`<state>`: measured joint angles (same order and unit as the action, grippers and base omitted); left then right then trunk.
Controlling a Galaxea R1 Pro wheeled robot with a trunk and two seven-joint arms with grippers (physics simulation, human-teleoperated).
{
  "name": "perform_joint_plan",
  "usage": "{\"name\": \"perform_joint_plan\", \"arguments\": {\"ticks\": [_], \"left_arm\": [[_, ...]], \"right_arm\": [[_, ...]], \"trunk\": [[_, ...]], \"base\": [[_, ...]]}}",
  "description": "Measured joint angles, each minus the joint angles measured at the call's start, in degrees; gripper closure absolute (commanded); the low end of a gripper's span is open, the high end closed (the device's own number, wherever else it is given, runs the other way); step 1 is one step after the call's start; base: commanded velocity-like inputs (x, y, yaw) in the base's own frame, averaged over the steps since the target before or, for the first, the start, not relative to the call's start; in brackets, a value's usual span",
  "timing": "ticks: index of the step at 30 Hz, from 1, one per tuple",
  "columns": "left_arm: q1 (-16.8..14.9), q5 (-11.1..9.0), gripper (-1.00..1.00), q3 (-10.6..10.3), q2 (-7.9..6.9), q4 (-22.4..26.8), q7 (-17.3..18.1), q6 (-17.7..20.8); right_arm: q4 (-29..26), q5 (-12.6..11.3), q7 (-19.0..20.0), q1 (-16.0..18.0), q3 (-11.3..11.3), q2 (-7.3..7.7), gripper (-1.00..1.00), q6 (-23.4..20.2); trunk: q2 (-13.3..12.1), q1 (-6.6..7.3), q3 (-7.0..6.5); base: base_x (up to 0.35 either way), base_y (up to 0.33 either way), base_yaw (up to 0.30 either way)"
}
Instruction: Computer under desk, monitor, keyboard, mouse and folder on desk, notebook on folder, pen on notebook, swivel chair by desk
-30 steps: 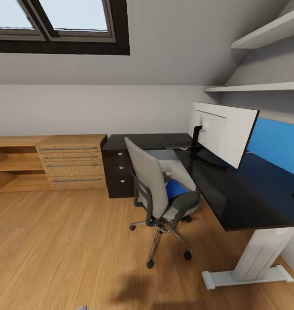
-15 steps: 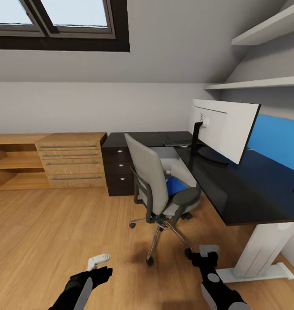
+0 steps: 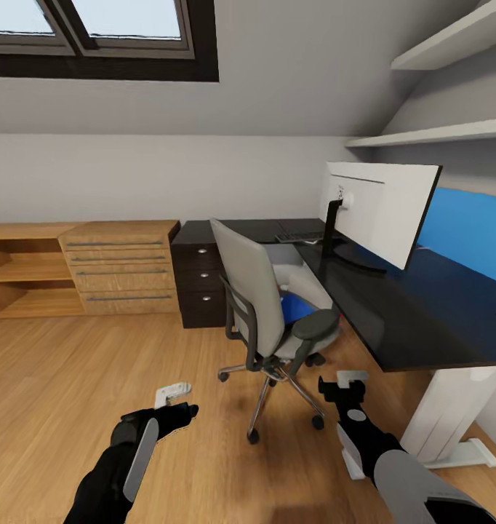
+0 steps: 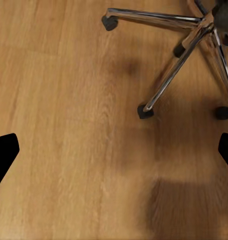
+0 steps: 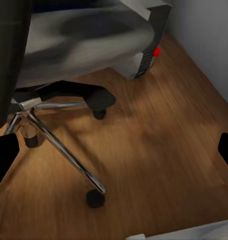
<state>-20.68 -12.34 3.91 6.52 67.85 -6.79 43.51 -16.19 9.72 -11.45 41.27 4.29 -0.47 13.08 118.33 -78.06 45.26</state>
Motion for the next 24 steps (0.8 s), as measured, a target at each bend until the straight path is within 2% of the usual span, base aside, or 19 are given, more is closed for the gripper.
{"name": "perform_joint_plan", "arguments": {"ticks": [3, 7, 8, 14, 21, 24], "left_arm": [[0.0, -0.1, -1.0, 0.1, -0.03, 2.8, 0.1, 1.7], [0.0, -0.2, -1.0, 0.2, -0.08, 4.9, 0.3, 2.8], [0.0, -0.3, -1.0, 0.2, -0.13, 5.2, 0.4, 3.0], [0.0, -0.8, -1.0, 0.3, -0.29, 6.1, 0.7, 3.0], [1.2, -1.1, -1.0, 0.3, -0.79, 6.8, 3.3, 2.7], [3.0, -1.2, -1.0, 0.3, -1.02, 9.2, 4.7, 2.2]], "right_arm": [[0.0, -0.8, 0.0, 0.2, 0.0, 0.23, -1.0, 0.0], [0.1, -4.4, -0.1, 0.4, 0.0, 0.34, -1.0, 0.1], [0.1, -6.0, -0.1, 0.4, 0.0, 0.34, -1.0, 0.0], [0.2, -9.7, -0.1, 0.4, 0.2, 0.36, -1.0, 0.0], [0.0, -10.7, -0.1, 0.4, 0.2, 0.45, -1.0, 0.2], [-0.2, -10.7, -0.2, 0.4, 0.1, 0.46, -1.0, 0.4]], "trunk": [[1.2, -0.66, 0.54], [2.8, -1.54, 1.26], [3.2, -1.76, 1.44], [5.6, -3.08, 2.52], [8.4, -4.62, 3.77], [9.6, -5.27, 4.31]], "base": [[0.0, 0.0, 0.0], [0.0, 0.0, 0.0], [0.0, 0.0, 0.0], [0.0, 0.0, 0.0], [0.0, 0.0, 0.0], [0.0, 0.0, 0.0]]}}
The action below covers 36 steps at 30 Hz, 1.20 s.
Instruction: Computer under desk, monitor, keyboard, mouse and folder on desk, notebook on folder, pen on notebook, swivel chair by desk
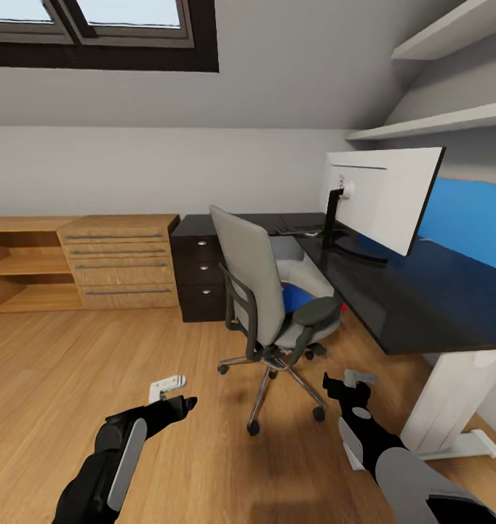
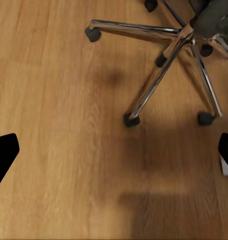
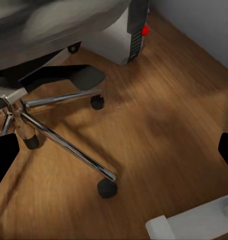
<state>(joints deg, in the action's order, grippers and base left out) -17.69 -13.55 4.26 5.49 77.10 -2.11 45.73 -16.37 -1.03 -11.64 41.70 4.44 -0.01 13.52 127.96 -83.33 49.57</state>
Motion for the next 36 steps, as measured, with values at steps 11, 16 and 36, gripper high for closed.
{"name": "perform_joint_plan", "arguments": {"ticks": [11, 16, 36], "left_arm": [[8.9, -0.2, -1.0, -0.1, -0.44, 12.0, 1.2, -0.2], [9.1, -0.2, -1.0, -0.2, -0.44, 11.8, 1.4, -0.1], [9.1, -0.7, -1.0, -0.3, -0.51, 11.3, 5.7, 0.4]], "right_arm": [[-1.7, 0.2, 0.0, -0.1, -0.2, -0.31, -1.0, 1.9], [-1.9, 0.3, -0.1, -0.1, -0.4, -0.53, -1.0, 2.3], [0.5, 0.5, 0.0, 1.6, -0.6, 2.39, -1.0, 2.4]], "trunk": [[4.4, -2.42, 1.97], [5.6, -3.08, 2.52], [5.6, -3.06, 2.52]], "base": [[0.0, 0.0, 0.0], [0.0, 0.0, 0.0], [0.023, -0.007, 0.0]]}}
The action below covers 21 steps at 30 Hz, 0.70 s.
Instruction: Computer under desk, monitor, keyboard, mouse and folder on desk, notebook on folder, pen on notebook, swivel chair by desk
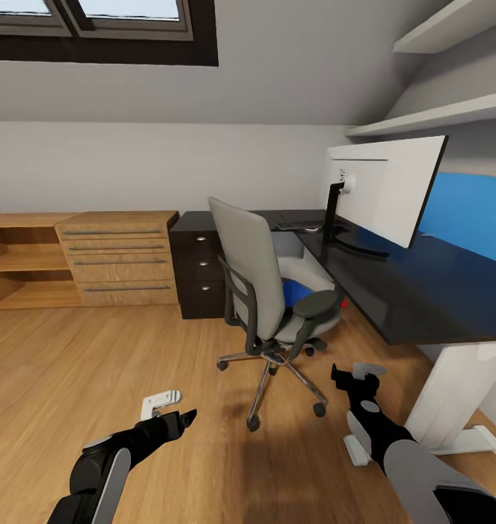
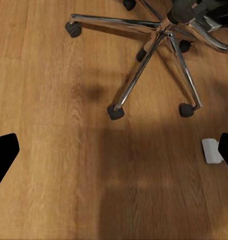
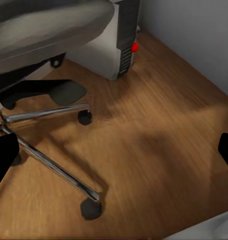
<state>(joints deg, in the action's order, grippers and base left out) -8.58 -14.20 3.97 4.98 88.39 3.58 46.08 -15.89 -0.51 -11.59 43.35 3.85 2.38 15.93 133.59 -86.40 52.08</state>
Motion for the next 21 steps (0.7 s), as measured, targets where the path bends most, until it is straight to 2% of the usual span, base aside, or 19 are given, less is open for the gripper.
{"name": "perform_joint_plan", "arguments": {"ticks": [8, 14, 16, 21], "left_arm": [[0.0, -0.3, -1.0, 0.2, -0.62, -0.2, 0.3, 0.1], [0.0, -4.2, -1.0, 0.2, -1.57, -0.2, 0.4, 0.1], [0.0, -5.4, -1.0, 0.2, -2.31, -0.2, 0.4, 0.1], [0.0, -6.1, -1.0, 0.2, -2.83, -0.2, 0.4, 0.1]], "right_arm": [[1.0, 0.0, 0.1, 0.0, -0.1, -0.07, -1.0, 0.1], [1.6, 0.0, 0.1, 0.0, -0.2, -0.02, -1.0, 0.1], [1.7, 0.0, 0.1, 0.0, -0.2, 0.0, -1.0, 0.2], [1.7, 0.0, 0.1, 0.0, -0.2, -0.04, -1.0, 0.3]], "trunk": [[0.0, 0.0, 0.0], [0.0, 0.01, 0.0], [0.0, 0.01, 0.0], [0.0, 0.01, 0.0]], "base": [[0.13, -0.006, 0.0], [0.239, 0.0, 0.0], [0.244, 0.0, 0.0], [0.241, 0.0, 0.0]]}}
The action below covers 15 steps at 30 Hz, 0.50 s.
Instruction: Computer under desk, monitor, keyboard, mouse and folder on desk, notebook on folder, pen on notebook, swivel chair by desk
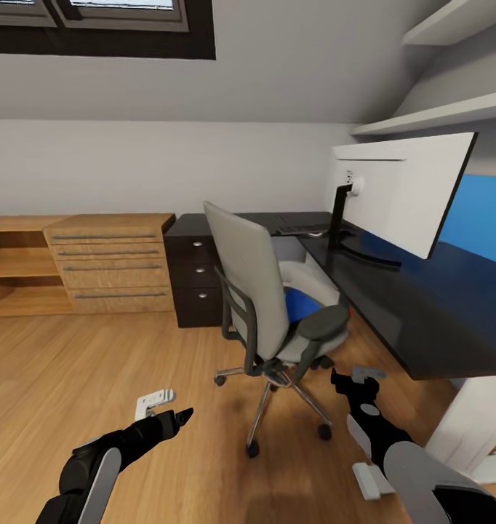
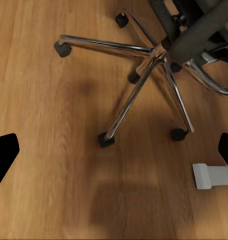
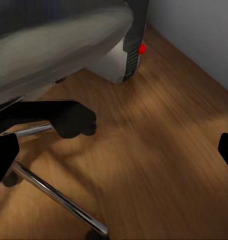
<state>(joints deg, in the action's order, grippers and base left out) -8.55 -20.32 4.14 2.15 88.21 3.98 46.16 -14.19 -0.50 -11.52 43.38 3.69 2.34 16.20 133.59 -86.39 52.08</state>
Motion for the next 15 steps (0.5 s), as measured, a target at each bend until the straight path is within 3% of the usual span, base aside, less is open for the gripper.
{"name": "perform_joint_plan", "arguments": {"ticks": [10, 15], "left_arm": [[0.0, -0.2, -1.0, 0.1, -0.19, -0.4, -0.1, 0.0], [0.0, -0.2, -1.0, 0.2, -0.19, -0.6, -0.1, 0.1]], "right_arm": [[-0.1, -0.1, 0.2, 0.0, 0.0, -0.01, -1.0, 0.1], [-0.3, 0.0, 0.3, 0.0, 0.0, -0.03, -1.0, 0.3]], "trunk": [[0.0, 0.0, 0.0], [0.0, -0.02, 0.0]], "base": [[0.217, 0.0, 0.0], [0.073, 0.0, 0.0]]}}
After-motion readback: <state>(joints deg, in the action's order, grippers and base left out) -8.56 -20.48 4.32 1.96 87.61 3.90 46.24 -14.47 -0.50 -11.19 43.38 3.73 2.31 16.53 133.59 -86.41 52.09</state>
